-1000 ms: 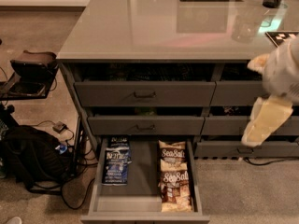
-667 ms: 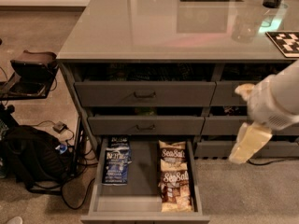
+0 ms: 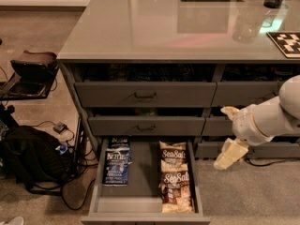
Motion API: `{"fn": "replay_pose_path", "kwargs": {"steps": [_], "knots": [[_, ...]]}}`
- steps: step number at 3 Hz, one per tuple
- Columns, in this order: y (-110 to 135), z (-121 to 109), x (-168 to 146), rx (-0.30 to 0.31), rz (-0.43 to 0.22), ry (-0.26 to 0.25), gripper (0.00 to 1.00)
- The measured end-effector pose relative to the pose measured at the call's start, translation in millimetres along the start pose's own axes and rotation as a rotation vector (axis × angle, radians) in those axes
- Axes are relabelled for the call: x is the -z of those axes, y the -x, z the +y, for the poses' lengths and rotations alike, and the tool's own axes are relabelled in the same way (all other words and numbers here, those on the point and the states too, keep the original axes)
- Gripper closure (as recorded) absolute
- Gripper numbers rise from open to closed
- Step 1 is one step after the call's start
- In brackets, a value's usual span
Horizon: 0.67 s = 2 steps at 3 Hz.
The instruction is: Pick blue chip bag from bottom drawer and place on counter
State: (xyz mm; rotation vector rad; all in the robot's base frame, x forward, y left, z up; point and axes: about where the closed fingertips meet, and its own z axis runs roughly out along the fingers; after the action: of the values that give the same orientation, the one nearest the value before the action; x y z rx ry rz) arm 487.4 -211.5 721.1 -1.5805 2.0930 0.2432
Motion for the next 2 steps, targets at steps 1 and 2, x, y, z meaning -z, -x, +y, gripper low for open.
{"fn": "replay_pose_path", "kwargs": {"steps": [1,2], "knots": [[-9.1,-4.4,-45.3,-0.029,-0.097,0.077,0.00],[-6.2,6.3,-76.4,-0.008,-0.132,0.169,0.00]]}}
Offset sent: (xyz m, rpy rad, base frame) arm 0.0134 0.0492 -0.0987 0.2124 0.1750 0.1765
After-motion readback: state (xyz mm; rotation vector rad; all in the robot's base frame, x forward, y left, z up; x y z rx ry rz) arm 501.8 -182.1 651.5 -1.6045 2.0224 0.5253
